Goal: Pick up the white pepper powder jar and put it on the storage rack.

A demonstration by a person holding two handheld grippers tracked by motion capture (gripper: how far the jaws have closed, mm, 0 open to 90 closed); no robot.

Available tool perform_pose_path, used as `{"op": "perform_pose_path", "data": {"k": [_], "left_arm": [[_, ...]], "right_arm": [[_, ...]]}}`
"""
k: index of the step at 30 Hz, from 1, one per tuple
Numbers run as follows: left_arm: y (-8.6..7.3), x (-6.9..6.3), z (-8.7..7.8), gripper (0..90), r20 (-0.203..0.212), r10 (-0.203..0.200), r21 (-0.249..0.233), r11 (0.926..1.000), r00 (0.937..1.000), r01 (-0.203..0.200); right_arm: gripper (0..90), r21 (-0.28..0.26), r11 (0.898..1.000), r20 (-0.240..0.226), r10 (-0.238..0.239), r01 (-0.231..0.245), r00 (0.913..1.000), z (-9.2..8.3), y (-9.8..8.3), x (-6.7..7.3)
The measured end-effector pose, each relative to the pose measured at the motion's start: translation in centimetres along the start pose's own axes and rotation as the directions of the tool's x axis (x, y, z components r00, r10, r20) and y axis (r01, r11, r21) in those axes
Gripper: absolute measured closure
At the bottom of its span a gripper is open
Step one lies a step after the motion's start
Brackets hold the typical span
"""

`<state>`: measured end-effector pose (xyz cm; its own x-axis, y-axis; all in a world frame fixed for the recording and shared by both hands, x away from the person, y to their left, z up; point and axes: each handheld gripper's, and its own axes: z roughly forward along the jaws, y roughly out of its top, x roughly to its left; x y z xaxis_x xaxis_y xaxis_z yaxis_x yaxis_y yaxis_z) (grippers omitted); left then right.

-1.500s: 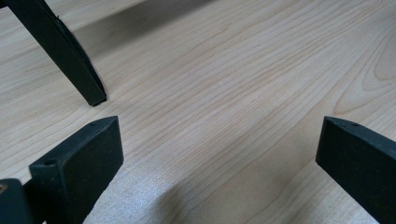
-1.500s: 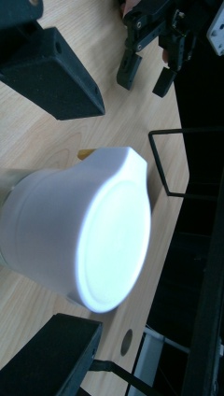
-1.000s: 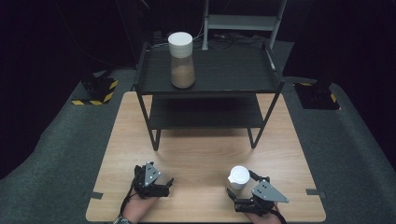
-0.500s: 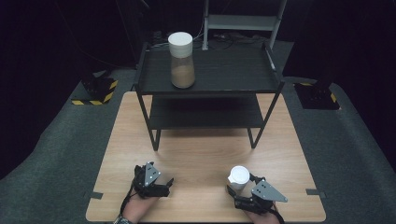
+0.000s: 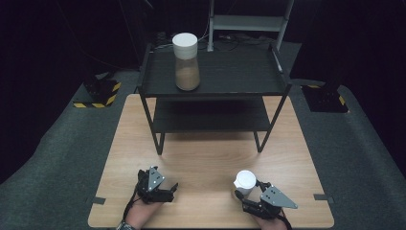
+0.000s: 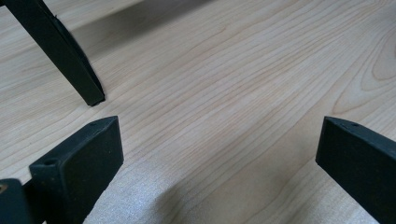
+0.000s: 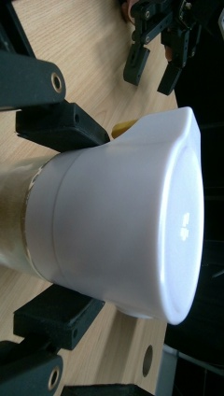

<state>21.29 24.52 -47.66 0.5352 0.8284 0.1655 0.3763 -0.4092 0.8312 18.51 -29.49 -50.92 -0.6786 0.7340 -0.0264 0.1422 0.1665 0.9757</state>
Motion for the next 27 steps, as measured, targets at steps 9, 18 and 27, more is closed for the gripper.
{"op": "perform_pose_path", "data": {"k": [9, 18, 27], "left_arm": [[0.0, 0.1, 0.0, 1.0, 0.005, -0.002, -0.002, 1.0, 1.0, 0.002], [0.0, 0.2, 0.0, 1.0, 0.009, -0.002, -0.002, 1.0, 1.0, 0.002], [0.0, 0.2, 0.0, 1.0, 0.011, 0.002, 0.002, 1.0, 0.9999, -0.002]], "right_arm": [[30.1, 0.007, 1.0, -0.001, -0.005, 0.005, 1.0, 0.0, 0.3, 0.0], [30.1, -0.014, 1.0, 0.016, -0.005, 0.005, 0.9999, -0.2, 0.5, 0.1], [30.2, -0.061, 0.998, 0.033, 0.003, -0.001, 0.9994, -1.3, 1.5, 0.0]]}}
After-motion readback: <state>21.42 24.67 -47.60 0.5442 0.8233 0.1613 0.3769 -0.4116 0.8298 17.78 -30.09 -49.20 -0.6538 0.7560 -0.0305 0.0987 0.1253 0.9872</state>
